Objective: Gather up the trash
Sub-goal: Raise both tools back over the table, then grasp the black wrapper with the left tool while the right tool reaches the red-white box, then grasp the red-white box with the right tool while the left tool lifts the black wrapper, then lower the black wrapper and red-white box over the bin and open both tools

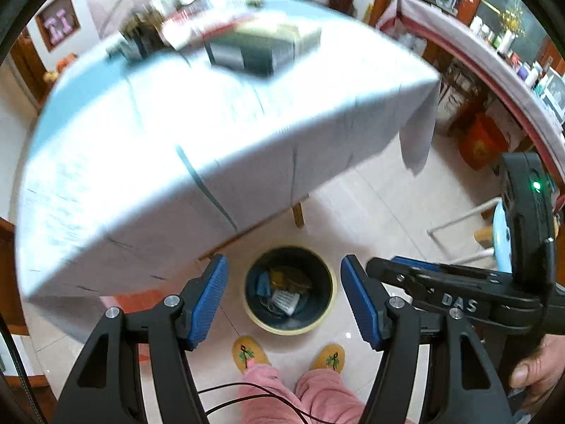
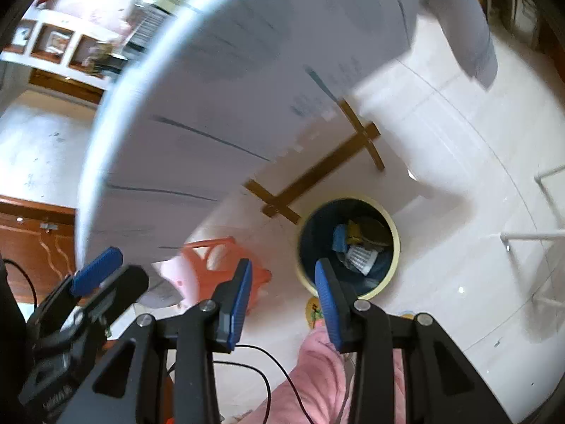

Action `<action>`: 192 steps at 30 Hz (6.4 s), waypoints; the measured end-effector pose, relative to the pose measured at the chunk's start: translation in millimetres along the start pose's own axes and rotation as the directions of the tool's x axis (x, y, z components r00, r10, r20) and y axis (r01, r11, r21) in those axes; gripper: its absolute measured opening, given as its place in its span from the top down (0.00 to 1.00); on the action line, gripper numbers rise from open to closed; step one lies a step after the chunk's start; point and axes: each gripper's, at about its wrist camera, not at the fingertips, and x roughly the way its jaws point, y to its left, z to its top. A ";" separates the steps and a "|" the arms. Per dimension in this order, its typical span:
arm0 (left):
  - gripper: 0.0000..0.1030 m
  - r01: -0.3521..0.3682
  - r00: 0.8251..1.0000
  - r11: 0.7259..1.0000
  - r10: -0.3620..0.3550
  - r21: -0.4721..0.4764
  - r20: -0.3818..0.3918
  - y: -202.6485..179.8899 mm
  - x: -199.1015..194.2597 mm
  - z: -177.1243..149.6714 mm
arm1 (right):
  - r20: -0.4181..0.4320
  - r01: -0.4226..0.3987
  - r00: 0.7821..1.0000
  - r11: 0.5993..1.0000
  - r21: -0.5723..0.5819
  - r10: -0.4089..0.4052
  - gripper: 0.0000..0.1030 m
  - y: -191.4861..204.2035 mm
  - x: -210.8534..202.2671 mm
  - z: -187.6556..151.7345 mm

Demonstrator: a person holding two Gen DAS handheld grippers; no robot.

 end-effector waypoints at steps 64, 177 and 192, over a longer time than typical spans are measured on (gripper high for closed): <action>0.24 -0.040 0.996 0.987 0.027 -0.158 -0.083 215.1 84.6 302.5 | 0.278 0.088 0.958 0.994 -0.072 -0.065 0.64 212.7 -30.7 299.7; 0.42 -0.066 0.960 0.994 0.040 -0.085 -0.276 19.9 241.9 -72.1 | -0.279 0.284 0.929 0.951 0.124 -0.242 0.89 -98.5 185.0 -12.5; 0.19 -0.086 0.969 0.995 0.074 -0.043 -0.237 23.5 225.6 -69.5 | -0.192 0.265 0.954 0.950 0.165 -0.232 0.72 -95.0 183.9 -7.3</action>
